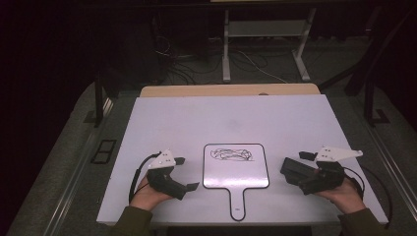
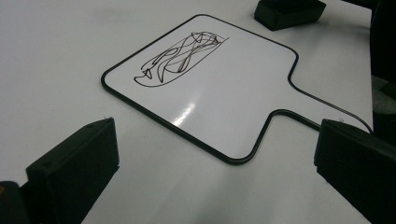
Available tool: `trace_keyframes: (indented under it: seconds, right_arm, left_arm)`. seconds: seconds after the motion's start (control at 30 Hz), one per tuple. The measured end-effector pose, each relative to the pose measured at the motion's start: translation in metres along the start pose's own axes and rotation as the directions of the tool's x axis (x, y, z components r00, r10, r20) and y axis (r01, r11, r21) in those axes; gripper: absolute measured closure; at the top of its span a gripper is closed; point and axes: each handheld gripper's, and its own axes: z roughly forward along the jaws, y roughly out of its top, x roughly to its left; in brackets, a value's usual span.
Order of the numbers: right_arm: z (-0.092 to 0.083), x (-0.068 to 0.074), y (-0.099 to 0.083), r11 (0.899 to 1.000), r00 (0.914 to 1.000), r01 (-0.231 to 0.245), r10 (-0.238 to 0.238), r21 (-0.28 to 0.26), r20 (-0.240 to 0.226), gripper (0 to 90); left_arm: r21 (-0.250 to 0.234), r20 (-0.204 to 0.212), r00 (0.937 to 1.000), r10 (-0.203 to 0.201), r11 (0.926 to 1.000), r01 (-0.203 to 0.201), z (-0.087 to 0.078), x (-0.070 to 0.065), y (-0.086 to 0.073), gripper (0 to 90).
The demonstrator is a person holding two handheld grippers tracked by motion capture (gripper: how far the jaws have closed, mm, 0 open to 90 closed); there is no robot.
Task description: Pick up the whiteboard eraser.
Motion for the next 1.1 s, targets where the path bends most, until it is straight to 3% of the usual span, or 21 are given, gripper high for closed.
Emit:
trace_keyframes:
  seconds: [0.2,0.53,0.6,0.77,1.1]
  right_arm:
    - [-0.003,-0.008,0.004,1.0,0.9998,-0.019,0.019,-0.006,0.005,0.0]
    - [-0.001,-0.023,0.014,1.0,0.9999,-0.01,0.01,-0.013,-0.005,0.0]
    - [-0.001,-0.028,0.017,1.0,0.9997,-0.01,0.01,0.002,-0.023,0.0]
    - [0.001,-0.038,0.022,1.0,0.9999,-0.004,0.004,0.029,-0.01,0.0]
    - [-0.001,-0.043,0.017,0.992,0.9993,0.037,-0.038,0.121,0.002,0.0]
  left_arm:
    - [-0.005,-0.004,1.0,-0.007,1.0,0.007,0.001,0.001,0.0,0.0]
    - [-0.001,0.002,0.9999,-0.011,0.9999,0.011,0.003,0.002,0.0,0.0]
    - [-0.003,0.001,0.9999,-0.012,0.9999,0.012,0.003,0.002,0.0,0.0]
    - [-0.005,-0.004,0.9999,-0.013,0.9999,0.013,0.003,0.002,0.0,0.0]
    - [-0.002,-0.009,1.0,-0.003,1.0,0.003,0.002,0.001,0.0,0.0]
